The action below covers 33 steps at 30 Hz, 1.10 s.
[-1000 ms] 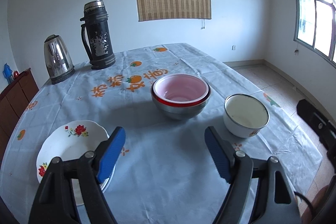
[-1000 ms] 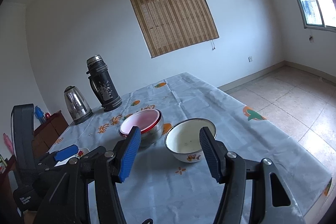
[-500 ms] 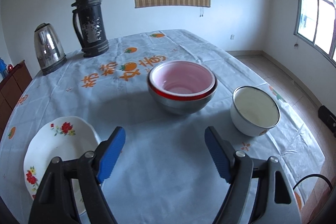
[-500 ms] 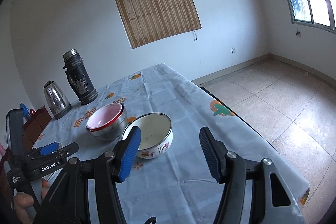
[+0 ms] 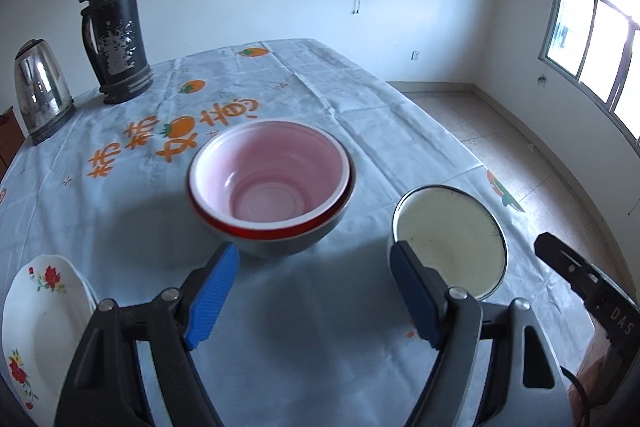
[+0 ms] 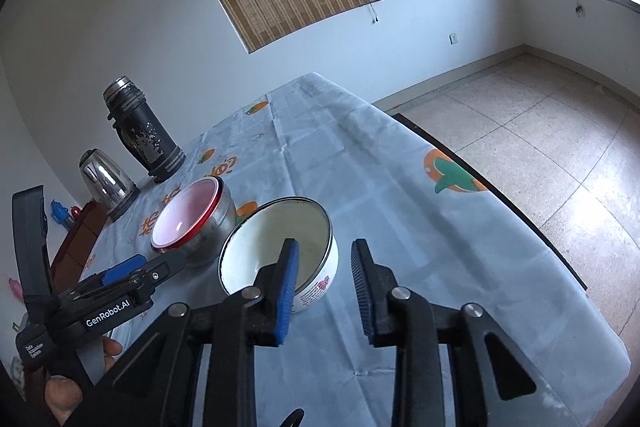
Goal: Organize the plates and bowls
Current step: 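Close both grippers on the enamel bowl rim and lift it, then carry the enamel bowl toward the stacked red and steel bowls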
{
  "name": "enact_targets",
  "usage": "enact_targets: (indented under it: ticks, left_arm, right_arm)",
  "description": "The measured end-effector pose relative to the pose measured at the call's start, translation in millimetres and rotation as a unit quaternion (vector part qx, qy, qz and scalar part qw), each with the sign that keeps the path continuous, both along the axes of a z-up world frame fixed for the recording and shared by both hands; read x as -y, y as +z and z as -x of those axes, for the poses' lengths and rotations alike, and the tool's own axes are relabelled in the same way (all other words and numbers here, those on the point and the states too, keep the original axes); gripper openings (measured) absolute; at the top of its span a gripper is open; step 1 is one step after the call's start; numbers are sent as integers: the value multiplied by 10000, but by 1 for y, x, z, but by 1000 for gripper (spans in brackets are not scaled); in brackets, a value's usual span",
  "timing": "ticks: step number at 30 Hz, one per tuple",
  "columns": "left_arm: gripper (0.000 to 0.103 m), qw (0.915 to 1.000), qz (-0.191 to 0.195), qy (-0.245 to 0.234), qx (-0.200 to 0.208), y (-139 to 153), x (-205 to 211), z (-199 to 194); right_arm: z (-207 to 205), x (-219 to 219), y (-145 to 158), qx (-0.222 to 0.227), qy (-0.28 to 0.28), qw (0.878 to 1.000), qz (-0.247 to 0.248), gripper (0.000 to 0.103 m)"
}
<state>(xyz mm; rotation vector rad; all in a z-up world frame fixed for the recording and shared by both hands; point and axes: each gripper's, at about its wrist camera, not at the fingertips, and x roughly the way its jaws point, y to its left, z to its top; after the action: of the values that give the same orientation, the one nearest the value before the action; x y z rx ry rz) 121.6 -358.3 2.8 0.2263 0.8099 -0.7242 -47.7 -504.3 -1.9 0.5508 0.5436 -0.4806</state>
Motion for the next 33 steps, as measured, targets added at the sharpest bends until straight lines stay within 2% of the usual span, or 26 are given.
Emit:
enact_targets:
  ticks: [5, 13, 14, 17, 22, 26, 31, 33]
  left_arm:
    - [80, 9998, -18, 131, -146, -4, 16, -3]
    - [80, 9993, -229, 186, 235, -10, 32, 14]
    - [77, 9995, -231, 164, 157, -13, 33, 14]
    - [55, 9996, -206, 99, -140, -22, 35, 14]
    - [55, 9990, -191, -17, -416, -30, 44, 15]
    - [53, 9975, -133, -3, -701, -38, 48, 6]
    - [41, 9975, -51, -123, -701, -40, 53, 6]
    - [30, 9973, -28, -207, -711, -41, 55, 8]
  right_arm:
    - [-15, 5, -8, -166, 52, 9998, -130, 30]
    - [-29, 16, -24, -326, 46, 9988, -372, 30]
    - [-30, 16, -25, -340, 56, 9987, -365, 30]
    - [-33, 16, -26, -372, 78, 9987, -326, 30]
    - [-37, 19, -30, -425, 95, 9983, -384, 30]
    - [-43, 19, -32, -452, 187, 9980, -405, 23]
    - [-46, 18, -33, -446, 238, 9979, -400, 18]
    - [-46, 18, -34, -420, 239, 9980, -399, 17]
